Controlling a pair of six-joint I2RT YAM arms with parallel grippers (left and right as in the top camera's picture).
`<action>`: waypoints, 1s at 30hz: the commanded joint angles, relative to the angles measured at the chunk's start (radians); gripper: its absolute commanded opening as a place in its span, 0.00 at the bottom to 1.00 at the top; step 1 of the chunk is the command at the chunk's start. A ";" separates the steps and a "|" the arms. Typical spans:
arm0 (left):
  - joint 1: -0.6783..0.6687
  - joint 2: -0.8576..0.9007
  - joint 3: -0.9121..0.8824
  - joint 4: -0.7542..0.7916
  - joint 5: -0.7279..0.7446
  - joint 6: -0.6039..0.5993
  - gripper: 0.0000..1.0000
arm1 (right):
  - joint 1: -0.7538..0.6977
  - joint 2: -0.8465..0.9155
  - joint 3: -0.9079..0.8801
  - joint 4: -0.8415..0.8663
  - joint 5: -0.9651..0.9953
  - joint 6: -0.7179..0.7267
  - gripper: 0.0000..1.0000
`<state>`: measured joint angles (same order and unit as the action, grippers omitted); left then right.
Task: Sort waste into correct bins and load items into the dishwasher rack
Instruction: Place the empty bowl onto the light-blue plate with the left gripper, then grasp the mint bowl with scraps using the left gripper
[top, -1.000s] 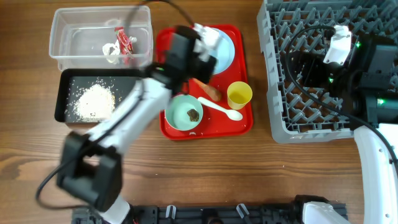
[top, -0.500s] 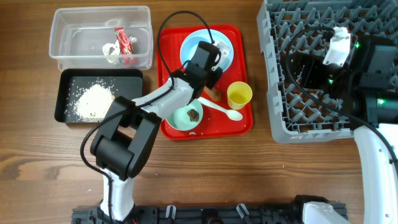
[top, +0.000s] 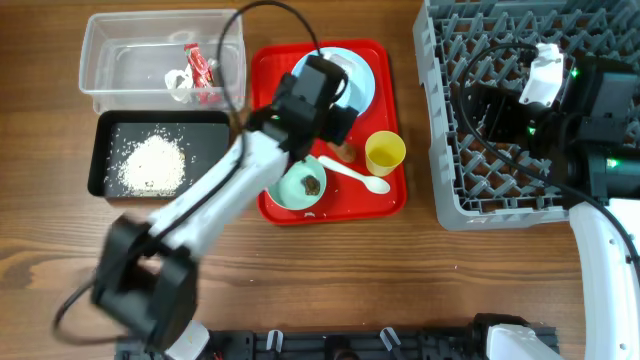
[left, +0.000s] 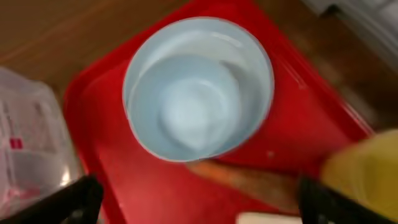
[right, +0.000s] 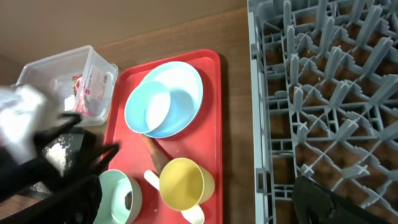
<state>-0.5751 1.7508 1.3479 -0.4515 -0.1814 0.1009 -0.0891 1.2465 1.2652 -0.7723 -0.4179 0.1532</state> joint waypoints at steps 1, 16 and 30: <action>-0.016 -0.051 -0.002 -0.190 0.255 -0.143 1.00 | 0.007 0.008 0.017 0.000 0.003 0.006 1.00; -0.202 0.153 -0.009 -0.433 0.112 -0.385 0.46 | 0.007 0.008 0.016 -0.038 0.003 0.007 1.00; -0.195 0.112 0.063 -0.421 0.056 -0.423 0.50 | 0.007 0.008 0.016 -0.034 0.003 0.007 1.00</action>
<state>-0.7769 1.9038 1.3643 -0.8799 -0.1081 -0.3031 -0.0891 1.2465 1.2652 -0.8078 -0.4179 0.1535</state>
